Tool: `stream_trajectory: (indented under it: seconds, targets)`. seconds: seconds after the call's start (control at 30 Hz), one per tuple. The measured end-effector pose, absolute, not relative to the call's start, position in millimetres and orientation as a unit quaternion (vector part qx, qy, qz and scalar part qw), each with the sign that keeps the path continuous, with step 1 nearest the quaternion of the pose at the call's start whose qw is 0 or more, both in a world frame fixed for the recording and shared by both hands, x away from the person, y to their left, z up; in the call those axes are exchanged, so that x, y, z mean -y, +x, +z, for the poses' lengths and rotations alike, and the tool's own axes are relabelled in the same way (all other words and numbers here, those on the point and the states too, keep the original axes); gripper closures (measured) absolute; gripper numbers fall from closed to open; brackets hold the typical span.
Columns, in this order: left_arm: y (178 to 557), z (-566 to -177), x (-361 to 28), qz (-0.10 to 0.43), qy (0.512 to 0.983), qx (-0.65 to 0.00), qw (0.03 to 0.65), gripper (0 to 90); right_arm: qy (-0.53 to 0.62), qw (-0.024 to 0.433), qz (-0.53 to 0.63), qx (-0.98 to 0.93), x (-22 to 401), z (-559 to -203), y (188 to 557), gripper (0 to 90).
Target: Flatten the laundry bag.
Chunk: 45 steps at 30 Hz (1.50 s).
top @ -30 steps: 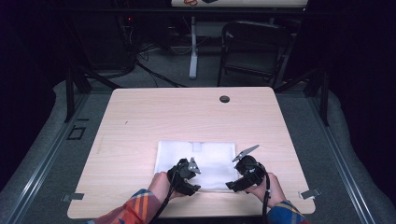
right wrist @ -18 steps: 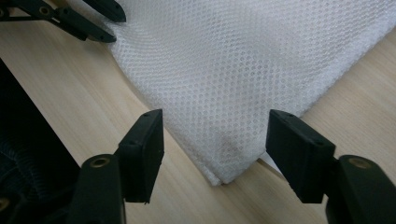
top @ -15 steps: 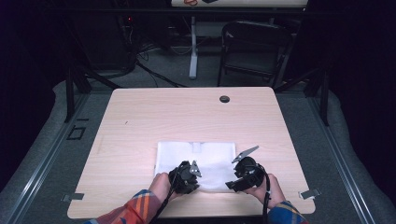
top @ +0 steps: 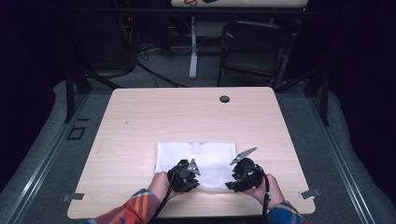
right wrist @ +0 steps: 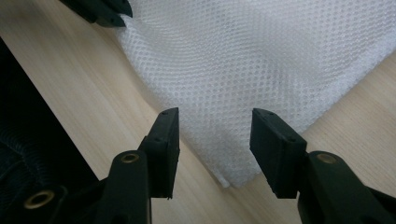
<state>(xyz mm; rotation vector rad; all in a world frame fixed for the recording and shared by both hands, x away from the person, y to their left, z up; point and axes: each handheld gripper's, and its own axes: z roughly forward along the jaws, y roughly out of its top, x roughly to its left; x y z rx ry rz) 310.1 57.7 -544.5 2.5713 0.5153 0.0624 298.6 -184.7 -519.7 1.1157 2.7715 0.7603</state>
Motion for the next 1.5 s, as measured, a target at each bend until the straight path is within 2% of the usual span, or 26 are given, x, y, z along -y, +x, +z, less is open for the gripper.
stream_trajectory:
  seconds: [0.23,0.37,0.67,0.9,1.5]
  targets:
    - [310.2,-540.7,-59.0,0.037,0.946,-0.19,0.261,86.4,0.34,0.026,0.256,-0.904,180.1,-516.4,293.0,68.1]
    - [310.2,-540.1,-59.5,0.045,0.944,-0.195,0.264,86.6,0.328,0.026,0.263,-0.907,174.2,-516.0,288.1,71.2]
    - [308.5,-538.0,-59.4,0.057,0.94,-0.198,0.273,86.8,0.287,0.034,0.257,-0.922,153.0,-524.8,282.4,90.0]
    - [308.5,-537.0,-59.8,0.053,0.937,-0.199,0.282,86.8,0.283,0.068,0.256,-0.922,142.1,-533.6,283.1,90.0]
    - [310.3,-537.8,-62.5,0.042,0.929,-0.211,0.301,87.1,0.274,0.08,0.229,-0.93,121.8,-557.8,291.8,90.0]
